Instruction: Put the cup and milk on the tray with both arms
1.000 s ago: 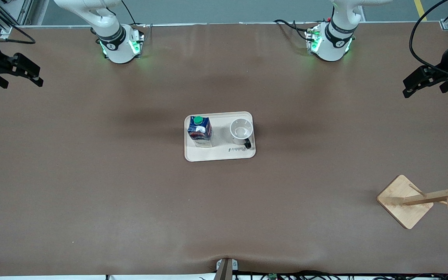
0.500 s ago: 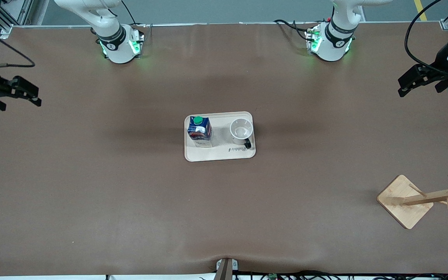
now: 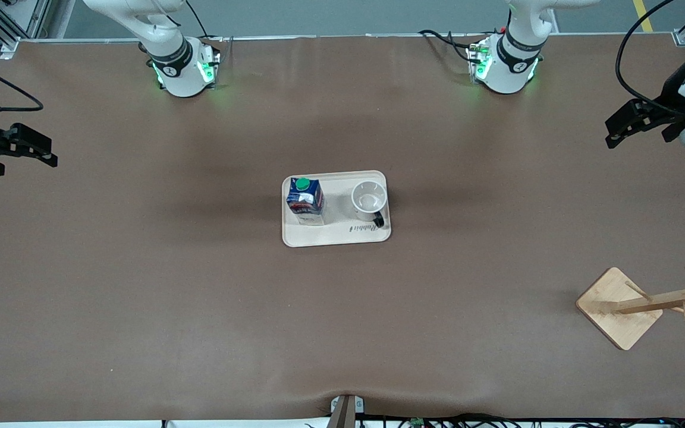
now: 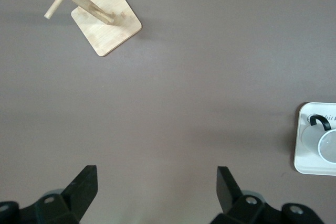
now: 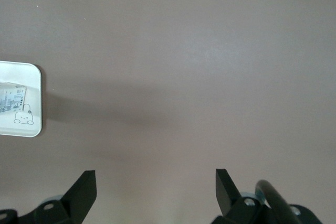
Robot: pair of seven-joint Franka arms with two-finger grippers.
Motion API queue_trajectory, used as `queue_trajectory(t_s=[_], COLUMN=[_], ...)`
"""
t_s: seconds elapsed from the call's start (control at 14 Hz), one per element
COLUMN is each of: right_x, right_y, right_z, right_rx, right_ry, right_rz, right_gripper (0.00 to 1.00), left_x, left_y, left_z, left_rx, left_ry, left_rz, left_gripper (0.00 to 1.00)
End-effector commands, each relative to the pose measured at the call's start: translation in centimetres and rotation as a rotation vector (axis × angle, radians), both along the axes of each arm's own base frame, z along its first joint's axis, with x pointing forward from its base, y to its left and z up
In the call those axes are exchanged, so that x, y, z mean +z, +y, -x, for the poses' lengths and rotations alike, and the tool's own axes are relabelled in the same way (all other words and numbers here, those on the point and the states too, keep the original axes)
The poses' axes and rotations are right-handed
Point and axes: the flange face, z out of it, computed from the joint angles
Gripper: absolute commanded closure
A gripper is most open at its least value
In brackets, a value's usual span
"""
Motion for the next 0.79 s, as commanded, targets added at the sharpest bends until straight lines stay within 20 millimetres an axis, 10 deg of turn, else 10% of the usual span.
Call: queue_trajectory(t_s=[0.0,0.71], right_x=[1.0,-0.4], right_y=[0.2,0.2], right_z=[2.0,3.0], right_rx=[-0.006,-0.006], right_ry=[-0.053,-0.041], right_rz=[-0.019,-0.019], right_gripper=[0.00,0.00], left_x=[0.5,1.2], left_y=[-0.4,-0.2], left_z=[0.6,1.2], left_rx=[0.000,0.003], left_ry=[-0.014,-0.009], left_rz=[0.016,0.013], left_gripper=[0.00,0.00])
